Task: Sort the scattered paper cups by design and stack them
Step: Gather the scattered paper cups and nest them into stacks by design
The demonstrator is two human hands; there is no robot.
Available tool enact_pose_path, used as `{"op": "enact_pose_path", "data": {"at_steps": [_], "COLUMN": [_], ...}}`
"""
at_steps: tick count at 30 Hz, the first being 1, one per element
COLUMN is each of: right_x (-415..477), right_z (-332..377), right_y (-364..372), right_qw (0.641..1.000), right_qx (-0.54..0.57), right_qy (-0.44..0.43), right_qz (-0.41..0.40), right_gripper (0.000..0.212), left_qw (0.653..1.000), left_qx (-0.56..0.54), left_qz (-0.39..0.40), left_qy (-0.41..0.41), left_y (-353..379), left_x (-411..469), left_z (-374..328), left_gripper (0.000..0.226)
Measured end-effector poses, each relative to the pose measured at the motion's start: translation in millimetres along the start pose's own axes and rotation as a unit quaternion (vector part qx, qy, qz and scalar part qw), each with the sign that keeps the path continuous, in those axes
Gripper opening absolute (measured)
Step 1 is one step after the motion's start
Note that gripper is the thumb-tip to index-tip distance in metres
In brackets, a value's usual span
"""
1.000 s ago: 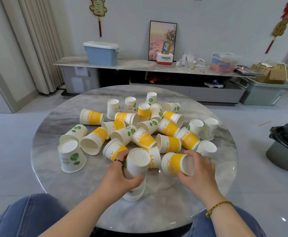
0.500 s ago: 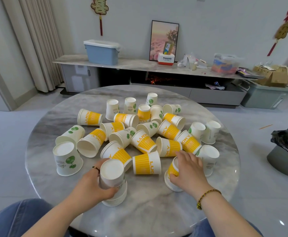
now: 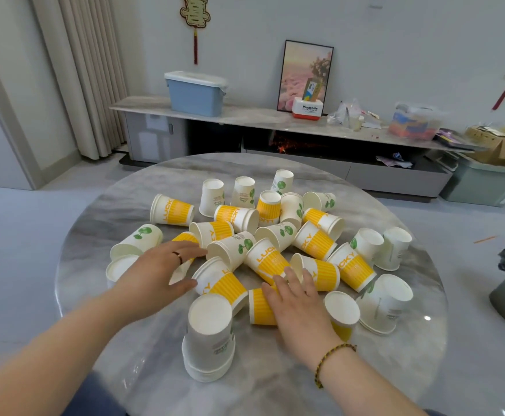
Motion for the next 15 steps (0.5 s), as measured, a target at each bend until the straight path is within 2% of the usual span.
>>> {"op": "enact_pose_path", "data": {"at_steps": [2, 4, 5, 7, 8, 10, 11, 13, 15], "right_x": [3.7, 5.0, 3.6, 0.4, -1.5, -4.6, -5.7, -7.4, -9.3], "right_z": [1.9, 3.4, 4.6, 6.2, 6.0, 2.5, -0.2, -6.3, -13.5], "right_y": [5.9, 8.3, 9.2, 9.9, 9.7, 8.2, 5.7, -1.2, -9.0], "right_qw": [1.000, 0.999, 0.999, 0.997, 0.996, 0.995, 0.995, 0.993, 0.990], "right_qx": [0.004, 0.010, 0.013, 0.021, 0.027, 0.038, 0.041, 0.058, 0.090], "right_qy": [0.014, 0.033, 0.041, 0.058, 0.065, 0.074, 0.077, 0.080, 0.092], "right_qz": [0.016, 0.014, 0.000, -0.035, -0.047, -0.055, -0.058, -0.061, -0.058], "right_gripper": [0.066, 0.066, 0.067, 0.078, 0.084, 0.093, 0.096, 0.102, 0.106], "left_qw": [0.983, 0.949, 0.940, 0.921, 0.915, 0.905, 0.892, 0.870, 0.883], "left_qx": [0.155, 0.286, 0.308, 0.336, 0.342, 0.369, 0.385, 0.405, 0.388], "left_qz": [0.025, 0.082, 0.114, 0.143, 0.170, 0.186, 0.219, 0.275, 0.248], "left_qy": [0.095, 0.101, 0.092, 0.134, 0.130, 0.099, 0.090, 0.064, 0.087], "left_y": [10.9, 27.0, 35.8, 53.2, 60.2, 66.3, 74.2, 91.0, 98.5], "left_x": [7.2, 15.9, 19.1, 20.0, 18.4, 19.9, 16.2, 13.9, 14.4], "left_z": [-8.9, -7.6, -9.5, -14.2, -11.4, -8.4, -2.7, 16.7, 18.4], "left_gripper": [0.057, 0.068, 0.070, 0.068, 0.068, 0.074, 0.073, 0.062, 0.055]}}
Point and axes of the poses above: each hand's wrist, its own x-axis towards the middle knuckle, its own y-axis out of the palm, z = x × y, the point moved 9 cm from there along x, towards the middle knuckle, and after that the axes turned 15 degrees about -x, right-handed, at the moved point
